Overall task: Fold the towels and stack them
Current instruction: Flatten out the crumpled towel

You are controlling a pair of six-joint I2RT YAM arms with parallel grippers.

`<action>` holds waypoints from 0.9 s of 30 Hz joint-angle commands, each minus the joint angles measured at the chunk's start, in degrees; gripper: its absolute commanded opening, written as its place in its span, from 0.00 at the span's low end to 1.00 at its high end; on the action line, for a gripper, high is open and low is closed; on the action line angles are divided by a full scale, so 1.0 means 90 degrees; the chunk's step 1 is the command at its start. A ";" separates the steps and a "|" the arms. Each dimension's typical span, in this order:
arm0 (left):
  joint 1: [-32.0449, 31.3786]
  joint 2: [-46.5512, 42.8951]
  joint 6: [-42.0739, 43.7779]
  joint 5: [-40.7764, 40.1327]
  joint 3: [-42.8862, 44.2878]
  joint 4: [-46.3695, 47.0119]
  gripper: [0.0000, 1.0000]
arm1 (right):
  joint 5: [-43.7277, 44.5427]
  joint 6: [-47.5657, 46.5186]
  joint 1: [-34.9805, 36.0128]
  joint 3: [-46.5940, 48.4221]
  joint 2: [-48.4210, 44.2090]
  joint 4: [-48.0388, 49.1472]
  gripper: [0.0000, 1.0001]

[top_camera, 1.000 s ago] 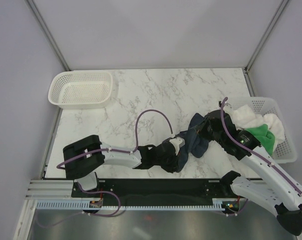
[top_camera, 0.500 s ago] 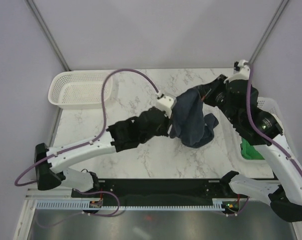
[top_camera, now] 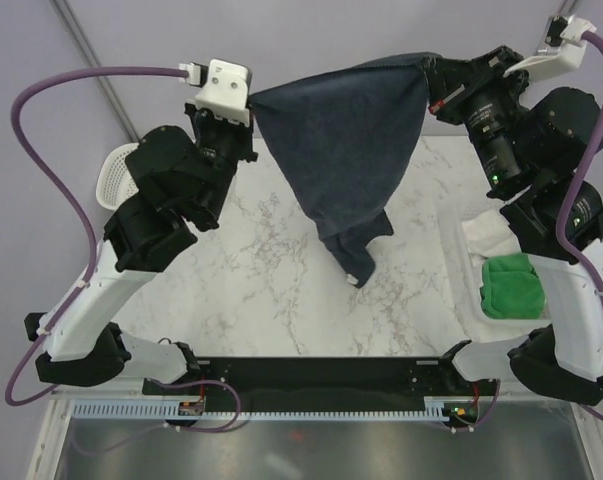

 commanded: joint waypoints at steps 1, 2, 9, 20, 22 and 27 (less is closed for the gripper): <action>0.0235 0.0267 0.1386 -0.0211 0.0719 0.0524 0.02 | 0.0592 -0.0654 -0.0010 0.0638 0.0503 0.0268 0.00; 0.0380 0.0326 0.1619 -0.0162 0.0798 0.0623 0.02 | 0.0691 -0.0703 -0.0010 0.0735 0.0688 0.0297 0.00; 0.1377 0.1126 0.1378 0.0560 0.1130 0.0800 0.02 | 0.0615 -0.0821 -0.0468 0.0629 0.1392 0.0892 0.00; 0.2667 0.2964 0.0988 0.0941 0.2917 0.1699 0.02 | -0.1456 -0.0488 -0.1660 0.2398 0.3172 0.1752 0.00; 0.2667 0.2730 0.0706 0.1214 0.2840 0.1669 0.02 | -0.1535 -0.0518 -0.1660 0.1572 0.2550 0.2278 0.00; 0.2618 0.1765 0.0168 0.1459 0.2469 0.1290 0.02 | -0.1417 -0.0422 -0.1660 0.0357 0.1336 0.2563 0.00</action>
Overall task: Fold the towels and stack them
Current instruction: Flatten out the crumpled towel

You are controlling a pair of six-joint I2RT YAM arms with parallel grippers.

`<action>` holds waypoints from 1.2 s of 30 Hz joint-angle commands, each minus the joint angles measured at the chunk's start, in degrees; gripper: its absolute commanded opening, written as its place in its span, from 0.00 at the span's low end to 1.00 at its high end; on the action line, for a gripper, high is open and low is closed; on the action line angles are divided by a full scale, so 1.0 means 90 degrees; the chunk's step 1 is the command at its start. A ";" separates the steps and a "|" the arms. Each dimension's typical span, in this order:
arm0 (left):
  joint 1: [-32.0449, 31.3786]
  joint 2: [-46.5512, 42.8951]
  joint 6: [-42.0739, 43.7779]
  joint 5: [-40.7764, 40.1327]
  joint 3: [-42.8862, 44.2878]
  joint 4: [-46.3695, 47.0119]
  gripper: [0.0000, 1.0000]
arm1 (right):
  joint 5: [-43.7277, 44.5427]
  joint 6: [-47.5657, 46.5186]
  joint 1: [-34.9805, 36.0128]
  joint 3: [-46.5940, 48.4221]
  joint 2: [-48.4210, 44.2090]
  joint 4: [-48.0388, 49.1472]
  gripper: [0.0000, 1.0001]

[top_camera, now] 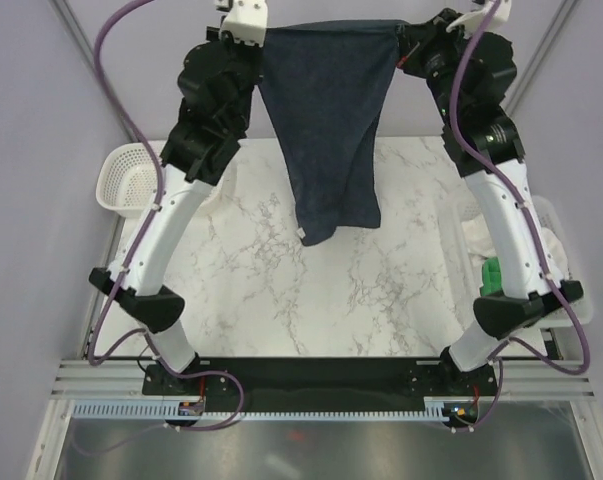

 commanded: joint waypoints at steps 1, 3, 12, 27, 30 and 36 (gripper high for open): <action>-0.0138 -0.1348 -0.0726 0.0538 -0.0027 0.0063 0.02 | -0.0069 0.0150 -0.0021 -0.0542 -0.1433 0.0815 0.00; -0.0275 -0.2000 -0.0806 0.0823 -0.0720 -0.0026 0.02 | -0.0127 0.0258 -0.0021 -0.0730 -0.1718 0.0591 0.00; -0.1485 -0.3166 -0.0631 0.0385 -0.1348 -0.0866 0.02 | -0.0938 0.1000 -0.0021 -0.1141 -0.2920 0.0200 0.00; -0.1975 -0.4319 -0.1617 0.1528 -0.1445 -0.1980 0.02 | -0.2227 0.1762 -0.0021 -0.2303 -0.4454 0.0034 0.00; -0.1975 -0.4300 -0.1665 0.1178 -0.1756 -0.2263 0.02 | -0.2257 0.1762 -0.0021 -0.2643 -0.4502 -0.0006 0.00; -0.1975 -0.4632 -0.1725 0.0805 -0.2793 -0.2185 0.02 | -0.2344 0.1713 -0.0021 -0.3397 -0.4620 0.0112 0.00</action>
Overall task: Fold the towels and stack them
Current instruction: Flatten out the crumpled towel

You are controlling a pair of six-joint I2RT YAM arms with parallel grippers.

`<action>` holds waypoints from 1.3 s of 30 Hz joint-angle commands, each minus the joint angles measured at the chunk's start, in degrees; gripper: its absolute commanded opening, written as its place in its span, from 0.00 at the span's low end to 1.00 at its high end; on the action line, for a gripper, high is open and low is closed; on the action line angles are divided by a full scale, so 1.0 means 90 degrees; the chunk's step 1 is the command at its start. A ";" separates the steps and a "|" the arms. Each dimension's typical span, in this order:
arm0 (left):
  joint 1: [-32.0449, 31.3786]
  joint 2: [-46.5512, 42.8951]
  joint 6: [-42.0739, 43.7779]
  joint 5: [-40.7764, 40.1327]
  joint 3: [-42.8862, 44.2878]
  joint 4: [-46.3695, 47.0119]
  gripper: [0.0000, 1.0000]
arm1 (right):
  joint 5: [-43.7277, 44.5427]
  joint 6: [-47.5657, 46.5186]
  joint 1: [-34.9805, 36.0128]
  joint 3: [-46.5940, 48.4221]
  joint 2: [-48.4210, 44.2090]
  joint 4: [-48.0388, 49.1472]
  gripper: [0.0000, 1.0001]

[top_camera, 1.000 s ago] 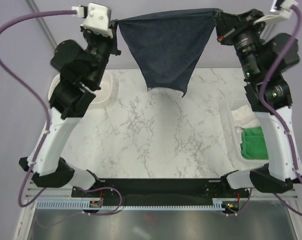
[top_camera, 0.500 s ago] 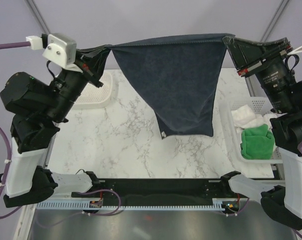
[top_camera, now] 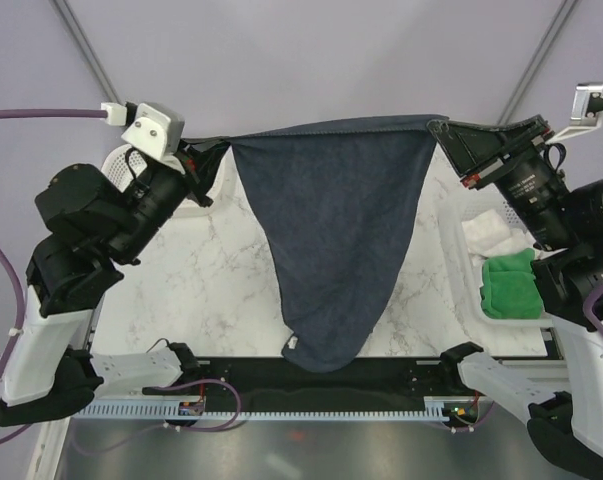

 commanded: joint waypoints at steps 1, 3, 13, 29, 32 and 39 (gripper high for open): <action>0.0063 -0.0183 -0.0087 -0.0800 -0.0097 0.0030 0.02 | 0.0169 -0.0026 -0.0065 0.0057 0.0094 0.0182 0.00; 0.0053 -0.0280 -0.0135 -0.0676 -0.0097 -0.0106 0.02 | -0.0025 0.0101 -0.0065 0.0106 0.0075 -0.0042 0.00; 0.0063 -0.1188 -0.1101 0.0995 -0.1297 -0.0633 0.02 | -0.0817 0.0121 -0.0065 -0.1113 -0.1144 -0.1155 0.00; 0.0491 0.0188 0.0596 -0.1866 -0.1133 0.1054 0.02 | 0.0744 -0.0270 -0.0065 -0.0353 0.0659 -0.0114 0.00; 0.1301 0.0676 0.0470 -0.1389 -0.1132 0.1396 0.02 | 0.0988 -0.0494 -0.0065 -0.0295 0.1294 0.0317 0.00; 0.2318 0.1712 0.0401 -0.0918 -0.1328 0.2226 0.02 | 0.1009 -0.0973 -0.0065 -0.0100 0.2359 0.1079 0.00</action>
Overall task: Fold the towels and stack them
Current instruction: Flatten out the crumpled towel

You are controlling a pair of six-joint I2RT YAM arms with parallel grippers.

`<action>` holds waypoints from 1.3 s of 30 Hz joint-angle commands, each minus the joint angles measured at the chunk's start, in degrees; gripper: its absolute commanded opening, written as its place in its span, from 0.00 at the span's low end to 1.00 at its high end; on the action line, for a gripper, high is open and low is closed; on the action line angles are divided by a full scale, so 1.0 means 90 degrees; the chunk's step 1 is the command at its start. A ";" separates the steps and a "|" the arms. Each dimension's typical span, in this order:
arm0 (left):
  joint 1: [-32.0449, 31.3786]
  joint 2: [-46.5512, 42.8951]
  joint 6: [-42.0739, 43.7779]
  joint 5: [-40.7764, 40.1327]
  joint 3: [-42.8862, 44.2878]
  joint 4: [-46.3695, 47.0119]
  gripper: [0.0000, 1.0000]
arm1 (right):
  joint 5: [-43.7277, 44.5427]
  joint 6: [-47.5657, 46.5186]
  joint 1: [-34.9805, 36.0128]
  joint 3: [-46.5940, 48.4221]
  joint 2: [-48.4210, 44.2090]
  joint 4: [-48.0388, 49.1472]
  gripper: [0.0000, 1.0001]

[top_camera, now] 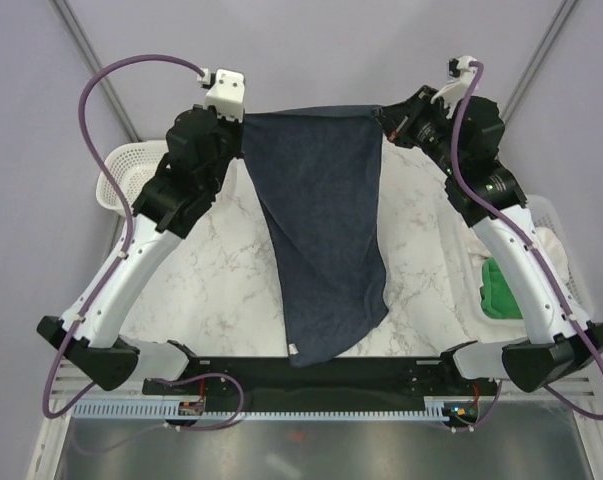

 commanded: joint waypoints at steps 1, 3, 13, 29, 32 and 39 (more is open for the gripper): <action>0.0261 0.0099 0.0265 0.0050 0.0011 0.0993 0.02 | 0.0054 -0.0405 -0.0026 0.0375 0.0074 0.0915 0.00; 0.0282 0.0090 0.0353 0.0177 0.0049 0.1257 0.02 | 0.0014 -0.0454 -0.0026 0.0423 0.0065 0.1139 0.00; 0.0262 -0.1237 -0.0251 0.1738 0.0625 0.0487 0.02 | -0.0306 -0.0338 -0.0036 0.0365 -0.1447 0.0574 0.00; 0.0272 -0.2850 -0.1512 0.4035 0.1728 -0.1203 0.02 | -0.1265 0.1020 -0.0026 0.0774 -0.3255 0.0261 0.00; 0.0272 -0.2782 -0.1532 0.4016 0.1768 -0.1311 0.02 | -0.1216 0.1040 -0.0026 0.0970 -0.3148 0.0232 0.00; 0.0272 -0.2099 -0.1015 0.2583 0.0853 -0.1146 0.02 | -0.0543 0.0544 -0.0026 0.0493 -0.2689 0.0261 0.00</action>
